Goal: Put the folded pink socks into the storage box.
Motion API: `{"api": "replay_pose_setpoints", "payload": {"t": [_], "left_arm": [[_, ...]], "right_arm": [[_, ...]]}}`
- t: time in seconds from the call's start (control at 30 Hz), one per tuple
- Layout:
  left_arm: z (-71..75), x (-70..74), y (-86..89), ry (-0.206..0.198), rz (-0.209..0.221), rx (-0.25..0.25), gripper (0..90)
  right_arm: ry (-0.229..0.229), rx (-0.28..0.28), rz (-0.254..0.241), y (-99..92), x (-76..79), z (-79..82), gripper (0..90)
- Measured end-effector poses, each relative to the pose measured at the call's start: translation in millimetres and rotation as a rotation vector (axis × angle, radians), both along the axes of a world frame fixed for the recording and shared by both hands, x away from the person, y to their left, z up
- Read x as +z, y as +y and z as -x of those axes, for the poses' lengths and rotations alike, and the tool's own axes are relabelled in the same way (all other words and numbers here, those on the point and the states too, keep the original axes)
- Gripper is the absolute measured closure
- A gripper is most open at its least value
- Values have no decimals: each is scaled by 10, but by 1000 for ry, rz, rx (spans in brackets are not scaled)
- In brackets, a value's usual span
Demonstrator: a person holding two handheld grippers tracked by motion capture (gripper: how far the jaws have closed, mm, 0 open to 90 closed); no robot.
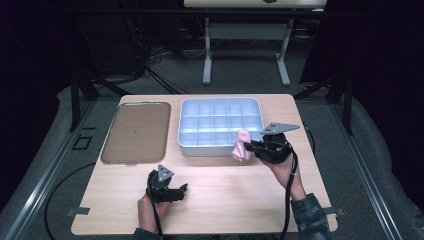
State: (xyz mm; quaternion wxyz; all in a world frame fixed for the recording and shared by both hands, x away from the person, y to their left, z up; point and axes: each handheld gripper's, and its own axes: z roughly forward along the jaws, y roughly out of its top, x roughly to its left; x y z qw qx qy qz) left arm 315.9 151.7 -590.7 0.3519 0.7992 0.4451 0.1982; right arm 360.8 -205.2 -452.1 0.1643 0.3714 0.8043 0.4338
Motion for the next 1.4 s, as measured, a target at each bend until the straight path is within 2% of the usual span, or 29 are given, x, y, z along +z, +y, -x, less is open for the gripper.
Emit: {"api": "replay_pose_setpoints", "payload": {"t": [0.33, 0.57, 0.83, 1.03, 1.23, 1.4], "left_arm": [[0, 0, 0, 0, 0, 0, 148], [0, 0, 0, 0, 0, -1, 148], [0, 0, 0, 0, 0, 0, 148], [0, 0, 0, 0, 0, -1, 148], [0, 0, 0, 0, -1, -1, 149], [0, 0, 0, 0, -1, -1, 148]], "right_arm": [[-36, -60, 16, -151, 173, -164, 820], [-46, -104, 34, -232, 216, -292, 820], [-44, -132, 51, -269, 192, -446, 820], [-30, -141, 89, -261, 122, -591, 819], [-18, -161, 107, -275, 45, -705, 819], [0, -170, 148, -259, -31, -773, 819]]}}
